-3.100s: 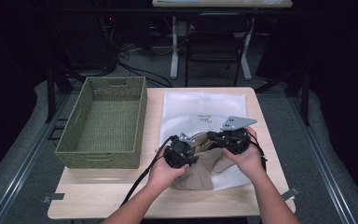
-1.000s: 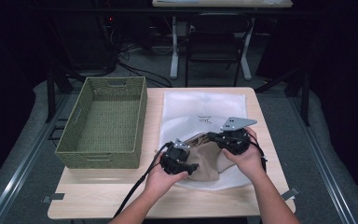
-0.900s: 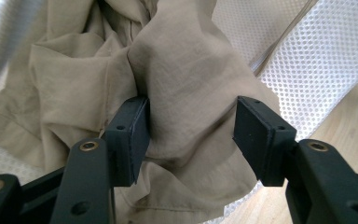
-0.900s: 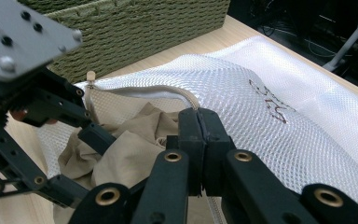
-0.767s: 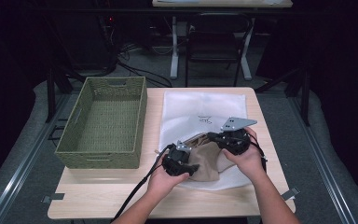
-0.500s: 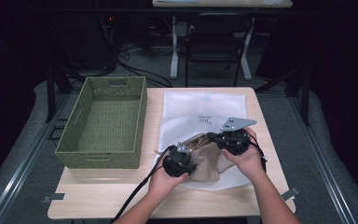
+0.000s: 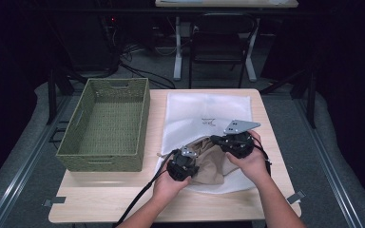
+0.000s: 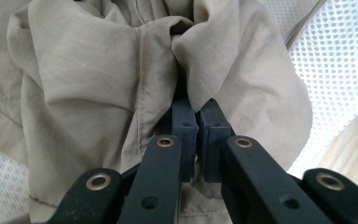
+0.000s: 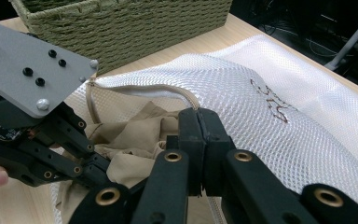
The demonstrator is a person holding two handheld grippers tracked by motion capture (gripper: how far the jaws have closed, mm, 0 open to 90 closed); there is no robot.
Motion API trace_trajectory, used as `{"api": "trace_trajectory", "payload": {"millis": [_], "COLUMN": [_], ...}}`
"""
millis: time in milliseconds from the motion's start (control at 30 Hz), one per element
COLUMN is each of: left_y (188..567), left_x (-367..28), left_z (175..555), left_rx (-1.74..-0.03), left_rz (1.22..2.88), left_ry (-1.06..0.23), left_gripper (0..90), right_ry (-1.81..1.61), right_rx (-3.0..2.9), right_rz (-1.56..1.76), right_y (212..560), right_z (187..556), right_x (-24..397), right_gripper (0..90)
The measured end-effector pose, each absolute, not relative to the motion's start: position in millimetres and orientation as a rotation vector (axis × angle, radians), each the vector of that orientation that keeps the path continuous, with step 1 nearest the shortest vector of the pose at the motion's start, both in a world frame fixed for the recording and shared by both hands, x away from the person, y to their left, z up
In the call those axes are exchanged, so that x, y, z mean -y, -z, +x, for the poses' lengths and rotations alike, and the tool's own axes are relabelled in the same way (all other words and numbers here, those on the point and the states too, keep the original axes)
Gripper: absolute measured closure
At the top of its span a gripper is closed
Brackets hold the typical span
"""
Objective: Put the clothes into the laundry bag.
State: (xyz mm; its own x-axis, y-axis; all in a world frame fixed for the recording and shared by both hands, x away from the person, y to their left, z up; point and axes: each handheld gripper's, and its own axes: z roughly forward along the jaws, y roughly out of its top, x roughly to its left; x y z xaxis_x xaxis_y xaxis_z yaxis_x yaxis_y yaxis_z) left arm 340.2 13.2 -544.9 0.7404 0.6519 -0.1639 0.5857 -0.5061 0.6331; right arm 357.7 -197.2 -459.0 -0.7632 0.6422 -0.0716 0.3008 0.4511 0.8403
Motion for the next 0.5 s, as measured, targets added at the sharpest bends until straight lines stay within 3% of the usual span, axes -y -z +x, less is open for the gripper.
{"api": "trace_trajectory", "payload": {"millis": [500], "left_y": [530], "left_x": [-4], "left_z": [351], "left_rx": [-0.919], "left_rz": [2.229], "left_ry": [-0.137], "left_gripper": [88.8], "right_ry": [-1.235], "right_rx": [-2.328], "right_rz": [0.788], "right_y": [458], "right_z": [356], "right_x": [196], "right_gripper": [89.5]}}
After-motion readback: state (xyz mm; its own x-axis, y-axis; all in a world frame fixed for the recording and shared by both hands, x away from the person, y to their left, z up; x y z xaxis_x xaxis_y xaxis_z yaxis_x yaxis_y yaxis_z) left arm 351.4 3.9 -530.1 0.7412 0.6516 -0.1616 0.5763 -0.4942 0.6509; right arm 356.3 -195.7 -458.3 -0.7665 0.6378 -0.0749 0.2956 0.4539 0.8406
